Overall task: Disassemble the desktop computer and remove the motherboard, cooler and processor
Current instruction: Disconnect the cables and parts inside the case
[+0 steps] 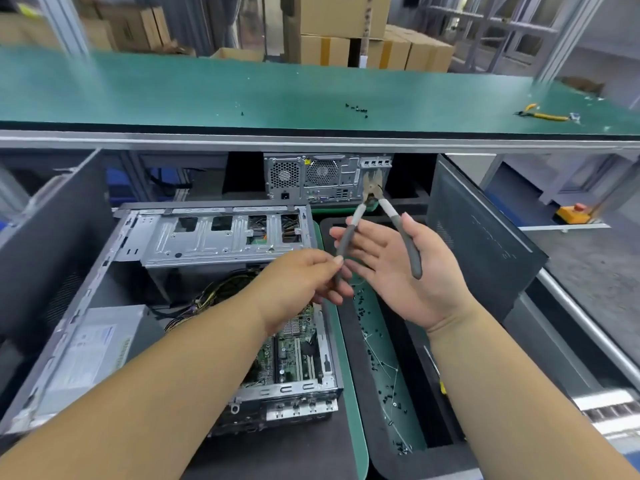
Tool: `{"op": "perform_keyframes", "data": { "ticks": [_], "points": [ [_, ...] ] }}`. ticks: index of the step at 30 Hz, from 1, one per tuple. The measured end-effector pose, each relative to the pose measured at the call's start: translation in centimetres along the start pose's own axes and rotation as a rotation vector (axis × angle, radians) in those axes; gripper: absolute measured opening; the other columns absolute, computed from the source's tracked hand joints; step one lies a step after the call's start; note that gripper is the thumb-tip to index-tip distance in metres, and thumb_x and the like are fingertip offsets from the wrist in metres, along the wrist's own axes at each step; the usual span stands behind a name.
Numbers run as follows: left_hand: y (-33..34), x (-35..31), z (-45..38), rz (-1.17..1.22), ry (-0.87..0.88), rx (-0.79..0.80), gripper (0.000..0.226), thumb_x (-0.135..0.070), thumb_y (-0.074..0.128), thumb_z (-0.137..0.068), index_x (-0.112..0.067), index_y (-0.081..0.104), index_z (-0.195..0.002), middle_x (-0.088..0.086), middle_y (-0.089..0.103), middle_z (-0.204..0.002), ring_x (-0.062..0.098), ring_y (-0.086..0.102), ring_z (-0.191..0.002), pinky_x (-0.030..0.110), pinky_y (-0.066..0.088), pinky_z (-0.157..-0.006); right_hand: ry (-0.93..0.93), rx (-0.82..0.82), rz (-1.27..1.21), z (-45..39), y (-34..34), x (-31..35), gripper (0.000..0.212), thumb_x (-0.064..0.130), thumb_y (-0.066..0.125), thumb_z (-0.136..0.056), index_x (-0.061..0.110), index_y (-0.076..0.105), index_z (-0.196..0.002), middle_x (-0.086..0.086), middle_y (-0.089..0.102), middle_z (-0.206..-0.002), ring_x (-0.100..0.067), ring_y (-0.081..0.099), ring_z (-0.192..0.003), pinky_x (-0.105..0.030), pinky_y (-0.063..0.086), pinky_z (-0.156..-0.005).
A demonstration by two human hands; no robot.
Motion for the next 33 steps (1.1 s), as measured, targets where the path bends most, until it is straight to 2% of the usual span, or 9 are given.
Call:
{"op": "perform_keyframes", "data": {
  "ticks": [3,5,9,13,18,20,26,29,33],
  "points": [
    [-1.3,0.5,0.4,0.096,0.019,-0.099,0.023,-0.022,0.052,-0.100,-0.012,0.067,-0.084,-0.005,0.068,-0.065,0.005,0.059,-0.056,0.021,0.044,-0.063,0.018,-0.102,0.138,-0.9,0.4,-0.2,0.058,0.045,0.023,-0.103,0.009,0.054,-0.137,-0.007,0.062,-0.135,-0.025,0.054,-0.127,-0.040,0.039,-0.105],
    [-2.4,1.0,0.6,0.105,0.000,-0.144,0.024,-0.023,0.054,-0.099,-0.012,0.067,-0.082,-0.005,0.067,-0.064,0.005,0.057,-0.055,0.022,0.044,-0.064,0.001,-0.305,0.300,-1.2,0.1,-0.6,0.040,0.038,0.039,-0.102,0.016,0.067,-0.120,-0.001,0.071,-0.116,-0.016,0.064,-0.094,-0.031,0.047,-0.084],
    [-3.6,1.7,1.0,0.081,-0.028,-0.143,0.026,-0.028,0.058,-0.096,-0.013,0.069,-0.079,-0.002,0.069,-0.067,0.009,0.060,-0.059,0.026,0.050,-0.069,-0.009,-0.613,0.773,-1.1,-1.8,-1.9,0.021,0.025,0.055,-0.089,0.019,0.074,-0.085,0.011,0.069,-0.085,-0.006,0.050,-0.072,-0.027,0.035,-0.065],
    [-3.1,1.5,1.4,-0.066,0.002,-0.010,0.026,-0.046,0.061,-0.090,-0.026,0.073,-0.078,-0.004,0.073,-0.075,0.005,0.064,-0.065,0.023,0.046,-0.070,0.032,-0.646,1.023,-0.6,-3.3,-2.6,0.028,0.025,0.056,-0.094,0.025,0.076,-0.074,0.013,0.072,-0.080,-0.006,0.061,-0.082,-0.026,0.041,-0.068],
    [-2.4,1.6,1.8,-0.251,0.016,0.023,0.016,-0.043,0.061,-0.090,-0.035,0.072,-0.083,-0.015,0.072,-0.082,0.001,0.066,-0.072,0.008,0.047,-0.058,0.163,-0.537,1.363,0.4,-7.2,-2.4,0.029,0.025,0.051,-0.098,0.030,0.071,-0.079,0.015,0.068,-0.070,0.000,0.048,-0.047,-0.025,0.035,-0.052],
    [-2.8,1.6,2.0,-0.230,-0.005,-0.021,0.018,-0.037,0.057,-0.093,-0.036,0.072,-0.083,-0.015,0.072,-0.081,-0.004,0.064,-0.067,0.005,0.041,-0.051,0.276,-0.477,1.551,0.9,-9.3,-2.5,0.027,0.024,0.048,-0.100,0.033,0.067,-0.082,0.010,0.067,-0.074,-0.004,0.051,-0.055,-0.027,0.038,-0.056],
    [-4.0,1.9,2.3,-0.237,-0.048,-0.113,0.022,-0.030,0.054,-0.096,-0.033,0.074,-0.086,-0.015,0.072,-0.083,-0.002,0.064,-0.071,0.017,0.049,-0.065,0.485,-0.413,1.879,2.7,-14.6,-6.0,0.020,0.028,0.047,-0.101,0.033,0.066,-0.099,0.007,0.065,-0.086,-0.019,0.060,-0.078,-0.029,0.045,-0.062],
    [-4.3,2.1,2.4,-0.224,-0.065,-0.154,0.021,-0.027,0.056,-0.095,-0.031,0.074,-0.087,-0.012,0.072,-0.084,0.001,0.064,-0.073,0.011,0.049,-0.059,0.518,-0.453,1.952,3.2,-15.7,-8.7,0.021,0.024,0.049,-0.098,0.033,0.068,-0.101,0.005,0.060,-0.083,-0.022,0.057,-0.077,-0.027,0.037,-0.058],
    [-4.4,2.6,2.6,-0.222,-0.072,-0.176,0.021,-0.025,0.056,-0.095,-0.032,0.074,-0.085,-0.013,0.072,-0.083,0.004,0.066,-0.076,0.021,0.050,-0.074,0.604,-0.563,1.937,3.4,-15.9,-11.1,0.030,0.012,0.048,-0.092,0.033,0.066,-0.104,0.002,0.057,-0.090,-0.021,0.054,-0.078,-0.028,0.041,-0.060]
  ]
}}
Point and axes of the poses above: each hand's wrist, its own z-axis away from the middle knuckle, its own y-axis out of the palm, x = y × z, the point moved 1 cm from there along -z, towards the middle knuckle
